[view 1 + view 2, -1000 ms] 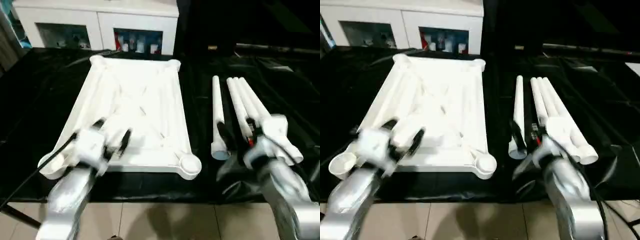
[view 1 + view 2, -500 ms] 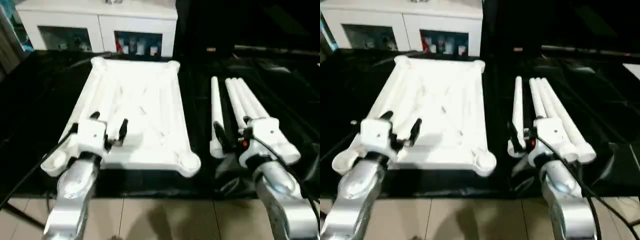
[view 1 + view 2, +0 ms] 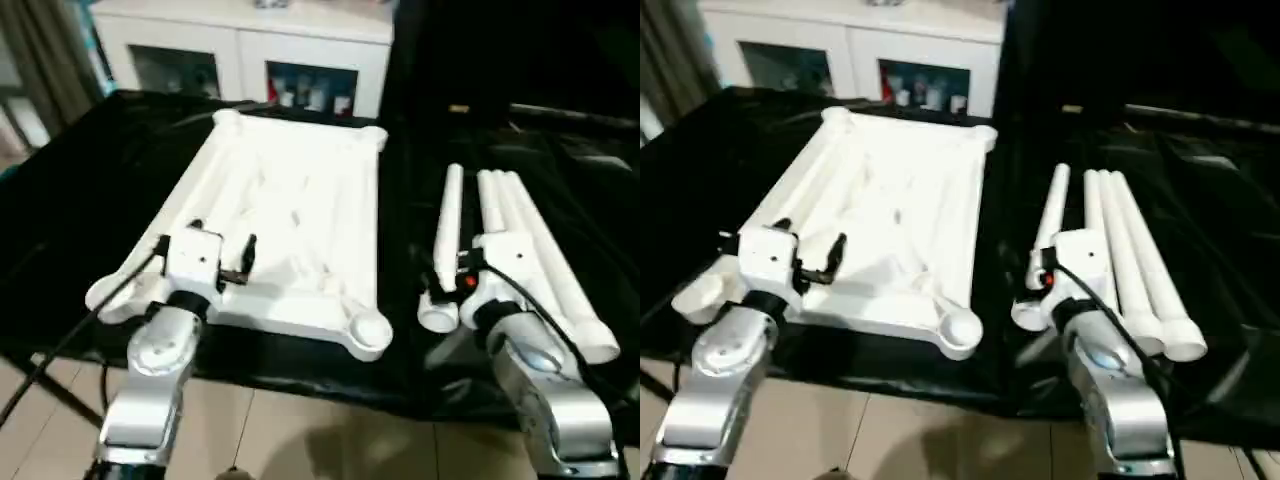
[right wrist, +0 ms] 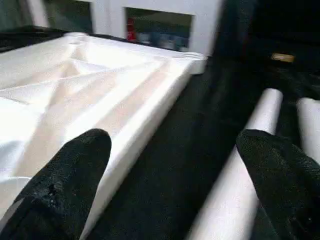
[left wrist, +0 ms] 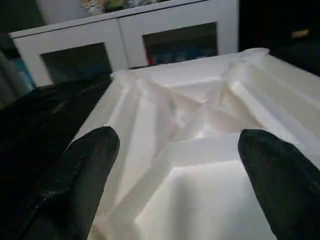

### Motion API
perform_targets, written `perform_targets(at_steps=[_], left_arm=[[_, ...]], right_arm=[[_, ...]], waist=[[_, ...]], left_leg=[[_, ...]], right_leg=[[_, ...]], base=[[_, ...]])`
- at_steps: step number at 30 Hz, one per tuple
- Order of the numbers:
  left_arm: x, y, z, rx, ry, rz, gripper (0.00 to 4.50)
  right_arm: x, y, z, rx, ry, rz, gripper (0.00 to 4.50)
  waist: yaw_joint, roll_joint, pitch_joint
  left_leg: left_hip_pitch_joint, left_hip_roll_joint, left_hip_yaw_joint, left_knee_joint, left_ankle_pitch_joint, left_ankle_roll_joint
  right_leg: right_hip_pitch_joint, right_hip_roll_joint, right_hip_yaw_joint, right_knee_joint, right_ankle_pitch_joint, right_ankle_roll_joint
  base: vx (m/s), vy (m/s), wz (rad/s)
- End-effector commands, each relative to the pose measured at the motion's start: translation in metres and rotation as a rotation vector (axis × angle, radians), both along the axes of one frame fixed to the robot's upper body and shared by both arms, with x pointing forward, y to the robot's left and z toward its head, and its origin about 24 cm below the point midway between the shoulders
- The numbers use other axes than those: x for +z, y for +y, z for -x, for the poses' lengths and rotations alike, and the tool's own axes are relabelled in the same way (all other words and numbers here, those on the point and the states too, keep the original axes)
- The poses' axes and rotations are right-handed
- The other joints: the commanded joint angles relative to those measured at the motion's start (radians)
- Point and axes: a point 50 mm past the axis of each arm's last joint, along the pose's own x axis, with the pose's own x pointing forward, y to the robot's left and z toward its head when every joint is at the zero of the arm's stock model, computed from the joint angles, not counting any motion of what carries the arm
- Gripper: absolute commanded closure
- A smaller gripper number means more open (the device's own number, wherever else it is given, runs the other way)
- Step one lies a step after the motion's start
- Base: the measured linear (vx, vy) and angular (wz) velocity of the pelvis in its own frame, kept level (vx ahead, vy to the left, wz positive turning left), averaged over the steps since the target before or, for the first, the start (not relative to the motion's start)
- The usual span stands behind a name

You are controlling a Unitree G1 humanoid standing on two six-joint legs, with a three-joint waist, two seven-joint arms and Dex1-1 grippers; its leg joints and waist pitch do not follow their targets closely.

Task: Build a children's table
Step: Move to table

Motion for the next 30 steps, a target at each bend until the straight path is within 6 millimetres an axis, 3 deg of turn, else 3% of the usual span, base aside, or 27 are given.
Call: perform_targets(at_steps=[1,2,3,4,6,7,9,10,11,13,14,15,16,17,18,19,20,21,22,23,24,25,26,27,28,29,30], left_arm=[[0.003,0.004,-0.003,-0.008,0.004,-0.004,0.11],[0.003,0.005,-0.004,-0.011,0.005,-0.006,0.11],[0.004,0.005,-0.004,-0.012,0.006,-0.007,0.11],[0.004,0.006,-0.004,-0.014,0.005,-0.006,0.11],[0.004,0.007,-0.004,-0.023,0.011,-0.009,0.11],[0.003,0.006,-0.004,-0.025,0.011,-0.007,0.11],[0.003,0.006,-0.004,-0.030,0.013,-0.004,0.11],[0.003,0.005,-0.004,-0.032,0.014,-0.003,0.11],[0.003,0.005,-0.004,-0.035,0.015,0.000,0.11],[0.002,0.004,-0.003,-0.041,0.019,0.001,0.11],[0.001,0.003,-0.002,-0.050,0.022,0.001,0.11],[0.000,0.003,-0.002,-0.056,0.024,0.001,0.11],[0.000,0.002,-0.001,-0.070,0.027,0.005,0.11],[0.000,0.001,-0.001,-0.073,0.028,0.006,0.11],[-0.001,0.000,0.000,-0.092,0.029,0.010,0.11],[0.000,-0.001,0.000,-0.114,0.026,0.014,0.11],[0.000,-0.003,0.002,-0.140,0.025,0.015,0.11],[-0.001,-0.004,0.002,-0.156,0.028,0.013,0.11],[-0.002,-0.006,0.004,-0.201,0.038,-0.010,0.11],[-0.003,-0.007,0.004,-0.225,0.044,-0.025,0.11],[-0.004,-0.007,0.004,-0.241,0.047,-0.031,0.11],[-0.004,-0.008,0.004,-0.274,0.059,-0.034,0.11],[-0.004,-0.008,0.004,-0.297,0.067,-0.043,0.11],[-0.002,-0.007,0.003,-0.394,0.086,-0.054,0.11],[-0.001,-0.007,0.003,-0.414,0.090,-0.057,0.11],[0.000,-0.007,0.002,-0.446,0.097,-0.064,0.11],[0.000,-0.006,0.002,-0.462,0.102,-0.069,0.11]], right_arm=[[0.003,0.006,-0.003,0.023,0.002,-0.018,0.00],[0.003,0.007,-0.003,0.026,0.000,-0.022,0.00],[0.003,0.007,-0.004,0.027,0.000,-0.023,0.00],[0.004,0.008,-0.004,0.027,0.000,-0.023,0.00],[0.004,0.008,-0.004,0.027,-0.001,-0.031,0.00],[0.003,0.008,-0.004,0.026,-0.001,-0.034,0.00],[0.003,0.009,-0.005,0.025,0.001,-0.038,0.00],[0.003,0.009,-0.005,0.025,0.001,-0.038,0.00],[0.003,0.009,-0.005,0.025,0.001,-0.039,0.00],[0.003,0.010,-0.004,0.032,0.004,-0.043,0.00],[0.003,0.010,-0.003,0.034,0.013,-0.053,0.00],[0.002,0.011,-0.003,0.035,0.019,-0.060,0.00],[0.003,0.011,-0.002,0.043,0.014,-0.069,0.00],[0.003,0.012,-0.002,0.045,0.012,-0.071,0.00],[0.005,0.012,-0.001,0.050,0.005,-0.068,0.00],[0.006,0.011,-0.001,0.050,0.000,-0.055,0.00],[0.007,0.011,-0.001,0.047,0.000,-0.044,0.00],[0.007,0.010,-0.001,0.047,0.000,-0.042,0.00],[0.007,0.009,-0.001,0.045,0.002,-0.041,0.00],[0.008,0.008,-0.001,0.046,0.002,-0.039,0.00],[0.008,0.008,-0.001,0.047,0.002,-0.038,0.00],[0.009,0.007,-0.002,0.058,0.002,-0.030,0.00],[0.009,0.006,-0.002,0.071,0.003,-0.021,0.00],[0.012,0.004,-0.003,0.114,0.008,0.009,0.00],[0.012,0.004,-0.003,0.122,0.010,0.013,0.00],[0.013,0.002,-0.003,0.136,0.015,0.015,0.00],[0.013,0.002,-0.003,0.144,0.018,0.015,0.00]], waist=[[0.003,0.012,-0.051],[0.001,0.020,-0.047],[-0.008,0.018,-0.040],[-0.009,0.020,-0.032],[-0.018,0.023,-0.013],[-0.019,0.023,-0.012],[-0.018,0.023,-0.020],[-0.012,0.026,-0.029],[-0.012,0.026,-0.035],[-0.012,0.025,-0.051],[-0.015,0.037,-0.060],[-0.021,0.023,-0.048],[-0.017,0.031,-0.053],[-0.024,0.023,-0.044],[-0.014,0.008,-0.046],[0.006,-0.035,-0.046],[0.038,-0.030,-0.076],[0.049,-0.013,-0.096],[0.054,0.002,-0.099],[0.038,0.048,-0.107],[-0.022,0.064,-0.102],[-0.033,0.057,-0.086],[-0.035,0.040,-0.088],[-0.016,0.005,-0.074],[-0.005,0.000,-0.057],[-0.005,0.005,-0.053],[-0.020,0.014,-0.049]], left_leg=[[0.025,0.036,0.002,-0.067,-0.229,0.000],[0.033,0.041,0.000,-0.076,-0.279,-0.002],[0.048,0.044,0.001,-0.089,-0.394,0.002],[0.057,0.043,0.002,-0.093,-0.454,0.002],[0.104,0.033,0.010,-0.096,-0.607,0.007],[0.116,0.027,0.015,-0.094,-0.619,0.008],[0.103,0.027,0.017,-0.106,-0.547,0.023],[0.099,0.027,0.021,-0.111,-0.479,0.036],[0.100,0.026,0.024,-0.112,-0.442,0.046],[0.092,0.022,0.031,-0.106,-0.291,0.080],[0.146,0.038,0.047,-0.105,-0.261,0.056],[0.155,0.051,0.040,-0.114,-0.271,0.039],[0.204,0.072,0.052,-0.118,-0.273,0.013],[0.224,0.081,0.056,-0.121,-0.308,0.000],[0.209,0.055,0.081,-0.107,-0.268,-0.002],[0.070,-0.039,0.083,-0.053,-0.200,0.059],[-0.021,-0.067,0.040,0.028,-0.130,0.126],[-0.085,-0.036,-0.001,0.050,-0.022,0.121],[-0.089,-0.030,-0.004,0.034,0.060,0.110],[-0.030,-0.022,-0.008,0.023,0.349,0.139],[0.088,0.119,-0.133,0.046,0.740,0.355],[0.157,0.207,-0.217,0.067,0.985,0.453],[0.135,0.168,-0.200,0.081,1.007,0.416],[0.020,-0.021,-0.068,0.056,0.706,0.277],[0.009,-0.057,-0.029,0.026,0.328,0.179],[0.014,-0.052,-0.018,0.011,0.152,0.136],[0.001,-0.043,-0.019,-0.025,-0.048,0.047]], right_leg=[[0.056,-0.101,0.073,-0.118,-0.153,0.011],[0.055,-0.098,0.070,-0.119,-0.180,-0.007],[0.058,-0.092,0.064,-0.132,-0.274,-0.031],[0.059,-0.091,0.060,-0.140,-0.337,-0.041],[0.062,-0.089,0.044,-0.182,-0.548,-0.042],[0.073,-0.093,0.040,-0.197,-0.599,-0.029],[0.103,-0.097,0.051,-0.195,-0.541,-0.039],[0.119,-0.098,0.059,-0.187,-0.468,-0.061],[0.123,-0.096,0.062,-0.184,-0.420,-0.077],[0.141,-0.085,0.066,-0.158,-0.204,-0.131],[0.113,-0.066,0.083,-0.142,-0.139,-0.146],[0.100,-0.055,0.082,-0.122,-0.113,-0.154],[0.069,-0.051,0.087,-0.099,-0.048,-0.163],[0.040,-0.052,0.085,-0.086,-0.034,-0.178],[0.059,-0.050,0.109,-0.071,0.085,-0.190],[0.168,-0.053,0.148,-0.092,0.237,-0.169],[0.250,-0.123,0.235,-0.089,0.604,-0.167],[0.275,-0.130,0.236,-0.026,1.079,-0.122],[0.260,-0.093,0.206,0.011,1.266,-0.067],[0.184,0.013,0.111,0.078,1.293,0.065],[0.010,-0.047,0.090,0.120,0.726,0.177],[-0.097,-0.178,0.169,0.070,0.206,0.149],[-0.093,-0.187,0.192,0.043,0.216,0.141],[-0.005,-0.103,0.151,-0.050,0.319,0.134],[0.010,-0.080,0.133,-0.072,0.208,0.093],[0.012,-0.081,0.126,-0.079,0.095,0.047],[0.047,-0.084,0.113,-0.076,-0.036,-0.011]], base=[[0.000,0.000,0.00],[0.000,0.000,0.00],[0.028,0.059,-0.03],[0.028,0.059,-0.03],[0.043,0.065,-0.07],[0.039,0.065,-0.08],[0.072,0.054,-0.13],[0.089,0.049,-0.12],[0.097,0.030,-0.03],[0.103,0.016,0.02],[0.126,0.009,0.02],[0.159,-0.009,-0.18],[0.159,-0.009,-0.18],[0.180,-0.024,-0.40],[0.167,-0.022,-0.36],[0.167,-0.022,-0.36],[0.155,0.012,-0.06],[0.073,0.078,0.15],[0.073,0.078,0.15],[-0.068,0.093,-0.02],[-0.097,-0.023,-0.29],[-0.097,-0.023,-0.29],[-0.132,0.009,-0.27],[-0.213,0.176,-0.01],[-0.213,0.176,-0.01],[-0.179,0.140,0.06],[-0.120,0.016,-0.07]])
